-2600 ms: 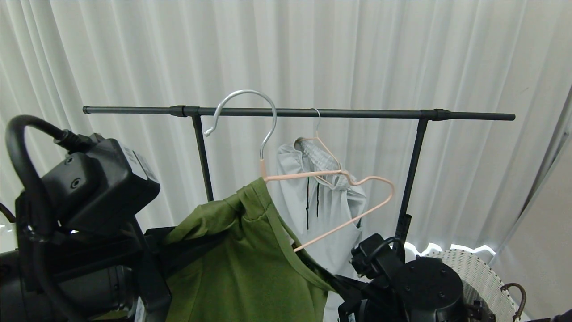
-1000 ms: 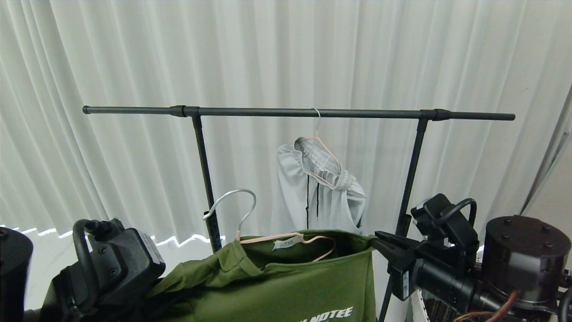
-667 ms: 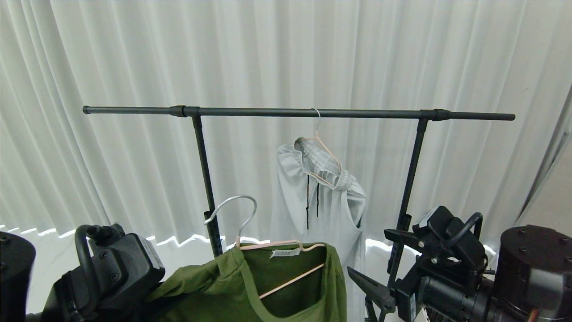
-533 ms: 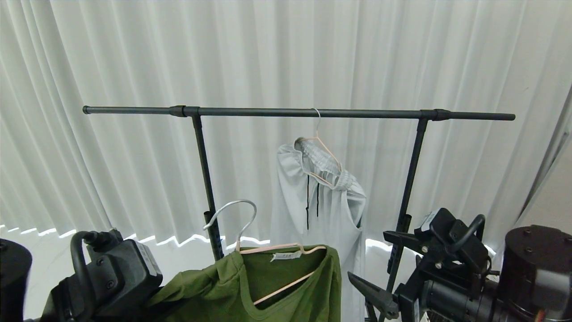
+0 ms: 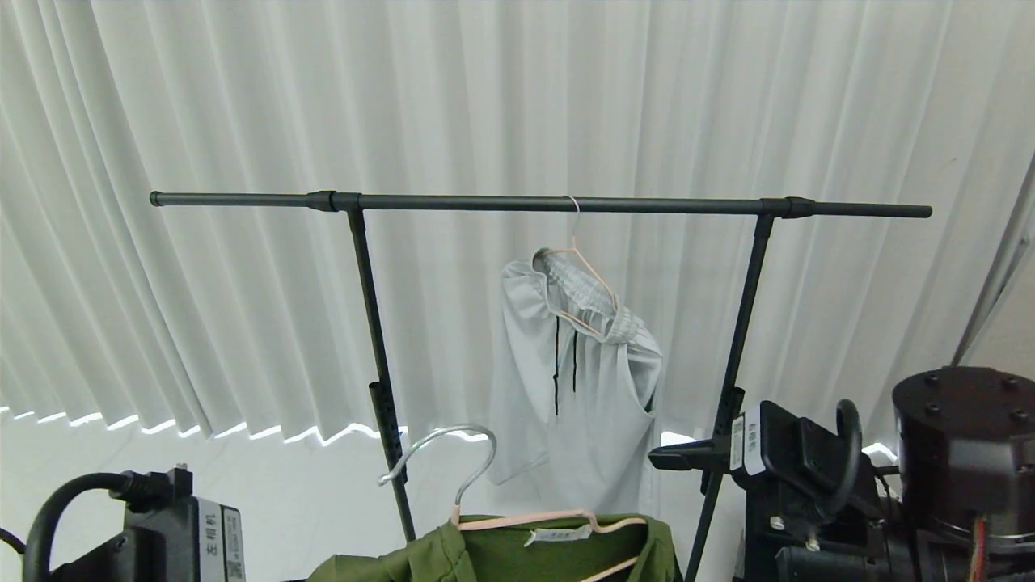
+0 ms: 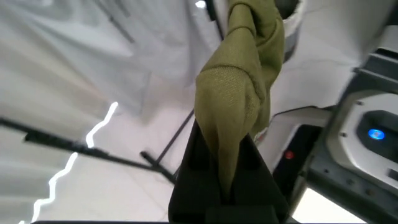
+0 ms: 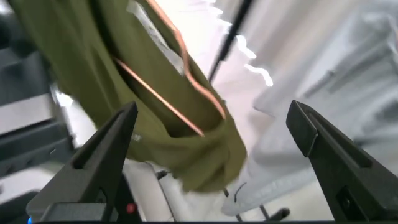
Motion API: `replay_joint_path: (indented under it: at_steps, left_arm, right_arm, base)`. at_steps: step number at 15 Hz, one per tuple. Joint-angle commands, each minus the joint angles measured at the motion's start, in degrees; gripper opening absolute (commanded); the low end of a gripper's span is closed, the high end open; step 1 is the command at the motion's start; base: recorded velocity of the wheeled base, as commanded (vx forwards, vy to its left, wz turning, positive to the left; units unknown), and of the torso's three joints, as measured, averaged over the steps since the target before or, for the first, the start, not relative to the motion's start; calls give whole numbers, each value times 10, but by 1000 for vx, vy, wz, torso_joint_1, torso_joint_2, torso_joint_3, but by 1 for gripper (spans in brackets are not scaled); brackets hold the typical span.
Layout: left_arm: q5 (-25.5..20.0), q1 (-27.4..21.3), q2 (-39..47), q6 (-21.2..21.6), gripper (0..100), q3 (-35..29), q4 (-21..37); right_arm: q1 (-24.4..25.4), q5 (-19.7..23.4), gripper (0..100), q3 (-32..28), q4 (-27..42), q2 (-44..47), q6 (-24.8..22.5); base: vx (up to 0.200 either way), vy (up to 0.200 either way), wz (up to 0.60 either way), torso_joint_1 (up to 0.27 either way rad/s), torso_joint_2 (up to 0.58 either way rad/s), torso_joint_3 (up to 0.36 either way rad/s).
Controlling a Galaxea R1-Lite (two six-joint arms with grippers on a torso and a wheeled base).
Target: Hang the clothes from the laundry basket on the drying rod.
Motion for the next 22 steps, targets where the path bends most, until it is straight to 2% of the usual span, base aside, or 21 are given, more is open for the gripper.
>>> replay_joint_path:
  at_steps: [1,3,7,15,16,22]
  left_arm:
    - [-1,-12,-6,10,0,1,0]
    - [-1,-26,-9,33,0,0,0]
    - [-1,-38,-13,35,0,-3,-1]
    - [-1,-57,-11,35,0,-12,-4]
    - [-1,-57,-11,35,0,-12,-4]
    - [-1,-57,-10,36,0,-11,-4]
  right_arm:
    - [8,36,100,-56,46,22,-31]
    - [22,49,100,-83,77,43,-44]
    - [57,54,100,-93,80,78,-44]
    - [62,58,100,-99,79,97,-43]
    - [62,58,0,-99,79,97,-43]
    - [62,56,0,-100,78,96,-43]
  base:
    - [0,0,0,0,0,0]
    - [0,0,0,0,0,0]
    - [0,0,0,0,0,0]
    - [0,0,0,0,0,0]
    - [0,0,0,0,0,0]
    - [0,0,0,0,0,0]
